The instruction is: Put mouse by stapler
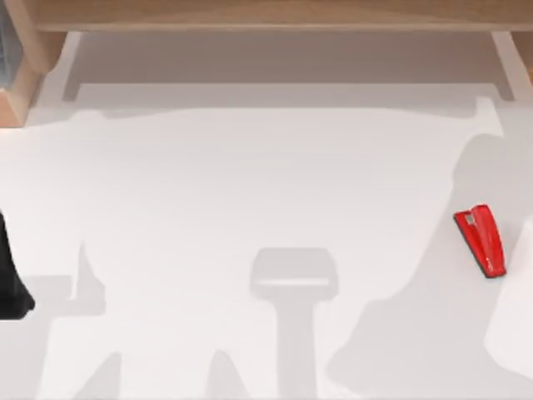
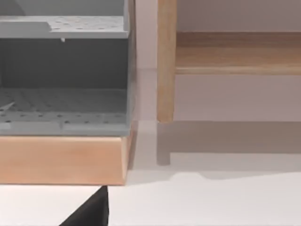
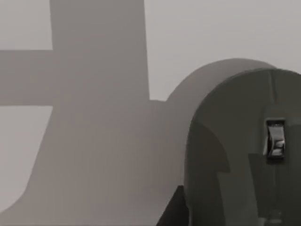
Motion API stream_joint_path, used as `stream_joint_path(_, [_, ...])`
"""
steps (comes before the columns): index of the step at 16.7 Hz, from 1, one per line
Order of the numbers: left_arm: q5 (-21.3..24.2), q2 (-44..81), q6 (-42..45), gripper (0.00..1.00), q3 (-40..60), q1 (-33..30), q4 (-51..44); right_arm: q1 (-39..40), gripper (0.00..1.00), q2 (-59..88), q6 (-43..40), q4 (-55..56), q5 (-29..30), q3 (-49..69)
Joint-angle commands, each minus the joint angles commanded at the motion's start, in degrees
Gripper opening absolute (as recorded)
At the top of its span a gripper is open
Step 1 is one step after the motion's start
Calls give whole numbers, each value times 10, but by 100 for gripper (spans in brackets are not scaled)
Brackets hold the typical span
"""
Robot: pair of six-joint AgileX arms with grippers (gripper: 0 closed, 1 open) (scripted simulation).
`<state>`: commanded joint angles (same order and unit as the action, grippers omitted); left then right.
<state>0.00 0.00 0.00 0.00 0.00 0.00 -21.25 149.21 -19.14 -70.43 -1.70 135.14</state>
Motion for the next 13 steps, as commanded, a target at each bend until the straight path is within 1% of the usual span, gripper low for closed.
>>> stream_joint_path(8, [0,0,0,100,0,0,0,-1,0,-5,1,-2,0,1])
stream_joint_path(13, [0,0,0,100,0,0,0,-7,0,-74,7,-20,5,-22])
